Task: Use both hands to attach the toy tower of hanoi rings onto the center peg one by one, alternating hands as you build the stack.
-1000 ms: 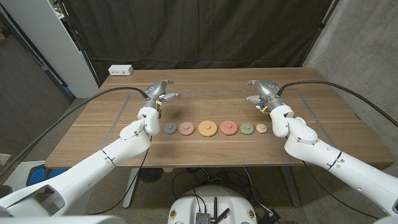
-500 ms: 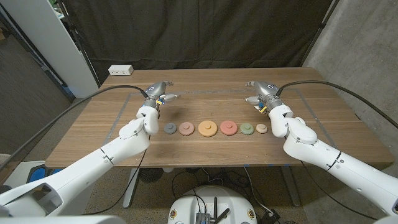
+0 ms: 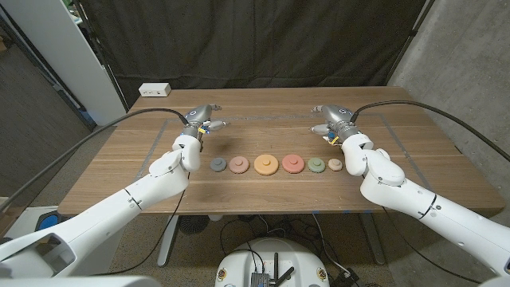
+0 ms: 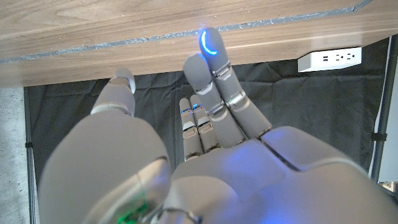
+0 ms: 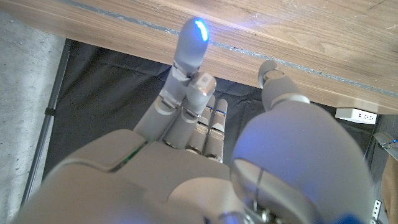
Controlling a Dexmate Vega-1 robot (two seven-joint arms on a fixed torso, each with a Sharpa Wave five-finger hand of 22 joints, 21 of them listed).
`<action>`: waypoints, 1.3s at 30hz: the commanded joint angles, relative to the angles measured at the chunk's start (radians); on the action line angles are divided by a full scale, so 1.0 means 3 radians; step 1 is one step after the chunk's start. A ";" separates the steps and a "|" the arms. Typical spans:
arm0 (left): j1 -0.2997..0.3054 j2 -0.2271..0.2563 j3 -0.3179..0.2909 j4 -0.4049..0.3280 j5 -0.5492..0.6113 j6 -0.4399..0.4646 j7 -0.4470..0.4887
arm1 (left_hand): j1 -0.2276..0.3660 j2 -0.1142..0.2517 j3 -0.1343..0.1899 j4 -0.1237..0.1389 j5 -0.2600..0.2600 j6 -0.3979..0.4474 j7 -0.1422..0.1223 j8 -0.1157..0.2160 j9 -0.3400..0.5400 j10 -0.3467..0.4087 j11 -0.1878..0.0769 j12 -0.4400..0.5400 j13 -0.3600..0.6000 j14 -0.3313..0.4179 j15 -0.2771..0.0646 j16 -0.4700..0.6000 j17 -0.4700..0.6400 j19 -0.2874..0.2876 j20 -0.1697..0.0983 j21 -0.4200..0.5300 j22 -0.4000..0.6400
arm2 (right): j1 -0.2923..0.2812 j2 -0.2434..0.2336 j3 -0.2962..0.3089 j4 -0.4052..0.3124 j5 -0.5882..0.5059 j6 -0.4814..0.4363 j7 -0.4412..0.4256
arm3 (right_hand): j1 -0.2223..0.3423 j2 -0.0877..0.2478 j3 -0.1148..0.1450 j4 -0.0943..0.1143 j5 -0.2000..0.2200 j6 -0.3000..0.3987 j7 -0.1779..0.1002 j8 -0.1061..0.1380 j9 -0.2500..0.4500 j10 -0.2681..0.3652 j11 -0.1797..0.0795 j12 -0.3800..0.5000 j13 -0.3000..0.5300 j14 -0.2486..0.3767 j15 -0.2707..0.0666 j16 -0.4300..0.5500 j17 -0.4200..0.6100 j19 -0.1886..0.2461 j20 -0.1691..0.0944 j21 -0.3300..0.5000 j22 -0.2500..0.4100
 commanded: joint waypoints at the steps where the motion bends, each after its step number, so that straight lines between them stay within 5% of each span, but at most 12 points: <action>1: 0.0048 0.0071 -0.0078 -0.0064 -0.0043 -0.0074 -0.0058 | 0.0018 0.0006 -0.0010 -0.0016 0.0015 0.0024 0.0014 -0.0012 0.0017 0.0009 0.0028 -0.0014 0.0017 -0.0027 -0.0002 0.0024 -0.0004 -0.0017 -0.0133 0.0022 0.0001 | 0.0020 -0.0028 -0.0142 -0.0330 -0.0130 -0.0215 0.0196 | -0.0002 -0.0009 -0.0002 -0.0003 0.0023 -0.0032 0.0015 -0.0010 0.0020 -0.0034 -0.0002 -0.0005 0.0005 0.0026 -0.0041 -0.0019 0.0009 0.0003 -0.0002 0.0027 0.0008; 19: 0.0090 0.0095 -0.0060 0.0001 0.0083 -0.0123 0.0030 | 0.0071 0.0029 -0.0008 -0.0022 0.0031 0.0018 0.0021 -0.0015 0.0019 0.0021 0.0016 -0.0012 0.0020 -0.0040 -0.0002 0.0035 -0.0027 -0.0027 -0.0133 0.0053 -0.0020 | -0.0049 -0.0158 -0.0200 -0.0599 -0.0191 -0.0317 0.0505 | 0.0100 -0.0083 -0.0017 -0.0048 0.0024 -0.0179 0.0064 -0.0040 0.0028 -0.0158 0.0037 -0.0019 0.0013 -0.0042 -0.0042 -0.0089 -0.0041 -0.0066 0.0000 0.0018 -0.0027; 39: 0.0157 0.0099 -0.0147 0.0041 0.0008 -0.0220 0.0078 | 0.0140 0.0063 -0.0017 -0.0017 0.0047 0.0022 0.0031 -0.0012 0.0021 0.0035 0.0017 -0.0010 0.0032 -0.0044 -0.0002 0.0089 -0.0032 -0.0068 -0.0131 0.0113 -0.0050 | 0.0030 -0.0161 -0.0326 -0.0787 -0.0393 -0.0453 0.1019 | 0.0152 -0.0153 -0.0117 -0.0023 -0.0030 -0.0368 0.0128 -0.0042 0.0035 -0.0320 0.0057 -0.0014 0.0023 -0.0075 -0.0040 -0.0163 -0.0124 -0.0128 0.0002 0.0062 -0.0028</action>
